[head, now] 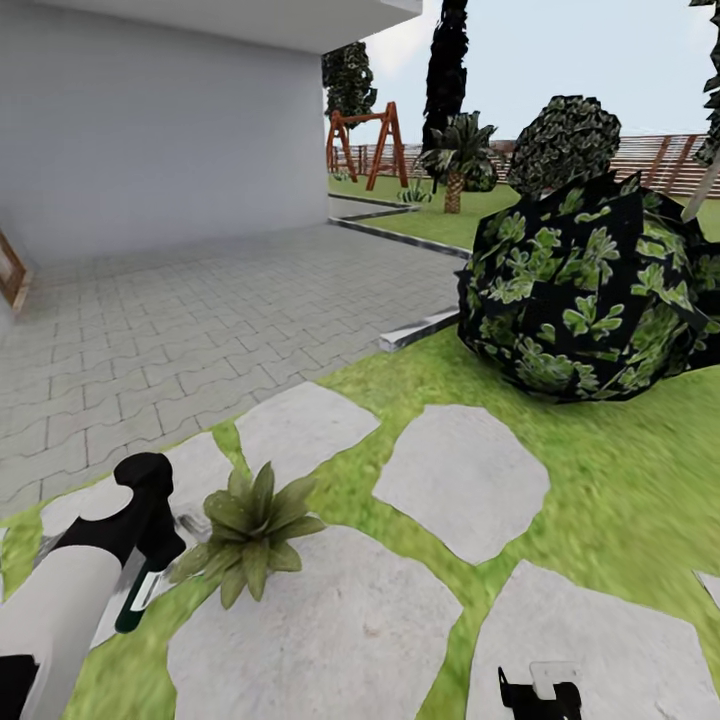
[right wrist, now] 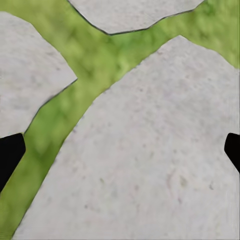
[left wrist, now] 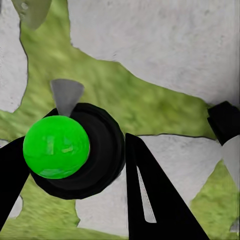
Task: Pick up the pesticide atomizer in the garden and spray insectifuge to fully cover both potted plants in the garden.
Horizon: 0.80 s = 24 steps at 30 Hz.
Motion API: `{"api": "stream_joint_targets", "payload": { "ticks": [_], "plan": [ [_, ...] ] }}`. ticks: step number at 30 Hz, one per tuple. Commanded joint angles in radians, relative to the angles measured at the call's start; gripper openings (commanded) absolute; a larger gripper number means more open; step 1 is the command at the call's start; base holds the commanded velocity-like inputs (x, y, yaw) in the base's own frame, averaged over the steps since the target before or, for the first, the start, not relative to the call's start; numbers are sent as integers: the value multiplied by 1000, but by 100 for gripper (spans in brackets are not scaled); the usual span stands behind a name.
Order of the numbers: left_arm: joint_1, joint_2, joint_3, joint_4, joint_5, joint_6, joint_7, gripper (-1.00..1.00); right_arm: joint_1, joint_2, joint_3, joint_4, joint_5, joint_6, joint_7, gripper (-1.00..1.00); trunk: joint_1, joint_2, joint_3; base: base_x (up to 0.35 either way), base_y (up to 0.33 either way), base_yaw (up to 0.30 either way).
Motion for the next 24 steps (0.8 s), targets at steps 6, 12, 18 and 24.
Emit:
{"api": "stream_joint_targets", "payload": {
  "ticks": [6, 12, 18, 24],
  "plan": [
    [1, 1, 6, 6, -8, 11, 1, -100, -1, -1, -5, 2, 10, -3, -6, 100, 0, 0, -1, 197, -198, 55],
    [1, 5, 9, -2, -7, 13, 2, -100, -1, -2, -5, 1, 10, -3, -6, 100, 0, 0, -1, -169, -213, 2],
    [1, 9, 11, -1, -7, 14, 3, -100, -1, -1, -5, 1, 10, -3, -6, 100, 0, 0, -1, -290, -138, 114],
    [24, 8, 11, 11, -7, 35, 28, -100, -1, 0, -4, 1, 10, -3, -6, 100, 0, 0, -1, -231, -83, 268]
  ]
}}
